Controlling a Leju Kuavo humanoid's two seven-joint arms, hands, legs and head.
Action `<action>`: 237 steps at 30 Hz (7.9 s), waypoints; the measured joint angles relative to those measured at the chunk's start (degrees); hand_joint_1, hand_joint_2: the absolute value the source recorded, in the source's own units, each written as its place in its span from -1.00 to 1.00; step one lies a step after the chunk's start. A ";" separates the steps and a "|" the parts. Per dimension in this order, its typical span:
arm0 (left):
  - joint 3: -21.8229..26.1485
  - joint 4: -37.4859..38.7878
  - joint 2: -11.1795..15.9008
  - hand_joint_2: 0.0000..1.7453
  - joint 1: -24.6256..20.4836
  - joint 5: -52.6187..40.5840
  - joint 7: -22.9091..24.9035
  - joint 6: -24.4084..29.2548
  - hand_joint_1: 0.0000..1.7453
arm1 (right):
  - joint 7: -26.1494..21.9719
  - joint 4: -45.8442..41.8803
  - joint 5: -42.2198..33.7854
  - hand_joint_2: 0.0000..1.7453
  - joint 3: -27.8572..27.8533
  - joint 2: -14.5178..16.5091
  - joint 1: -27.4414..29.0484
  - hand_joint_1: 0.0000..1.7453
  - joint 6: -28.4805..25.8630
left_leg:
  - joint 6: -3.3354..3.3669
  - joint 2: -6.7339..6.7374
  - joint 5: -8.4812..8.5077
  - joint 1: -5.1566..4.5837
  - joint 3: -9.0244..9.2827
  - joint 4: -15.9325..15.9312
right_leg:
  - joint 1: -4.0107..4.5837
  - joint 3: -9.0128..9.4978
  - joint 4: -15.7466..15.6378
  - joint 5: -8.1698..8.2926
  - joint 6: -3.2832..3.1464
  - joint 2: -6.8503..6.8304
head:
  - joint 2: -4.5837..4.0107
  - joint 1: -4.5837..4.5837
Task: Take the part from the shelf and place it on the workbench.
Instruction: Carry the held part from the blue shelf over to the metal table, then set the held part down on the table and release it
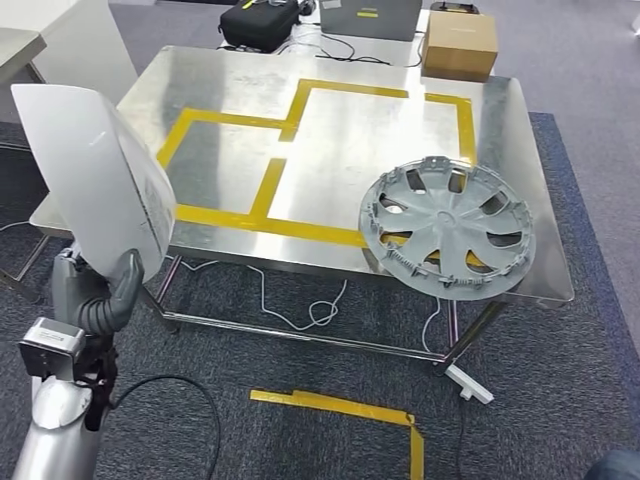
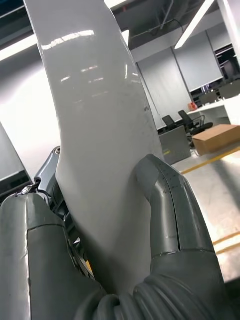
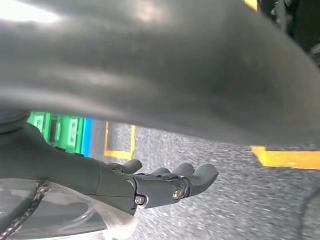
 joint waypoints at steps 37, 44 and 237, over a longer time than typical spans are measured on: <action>-3.26 12.80 -0.32 1.00 -10.27 -7.20 4.95 7.74 1.00 | 0.13 0.26 3.43 -1.00 3.05 0.24 -0.54 -1.00 1.19 | -1.53 0.17 0.23 -0.45 -1.77 0.81 | -0.12 2.91 -5.39 0.66 -2.02 0.27 | 0.00 0.12; -3.28 14.74 -0.46 1.00 -10.98 -7.20 5.16 8.13 1.00 | 0.11 0.26 3.72 -1.00 3.15 0.44 -0.60 -1.00 1.22 | -1.83 0.25 -2.75 -0.27 -8.77 13.69 | -0.03 3.86 -5.50 0.09 -2.89 0.37 | 0.00 -0.09; 2.76 18.22 -7.59 -1.00 -14.81 4.37 3.60 28.83 -1.00 | -0.67 0.91 9.50 -1.00 5.38 5.21 0.63 -1.00 1.46 | 0.17 0.29 3.09 -0.38 -1.72 -1.18 | 0.06 3.16 -4.70 -0.51 -0.62 0.10 | 0.00 0.66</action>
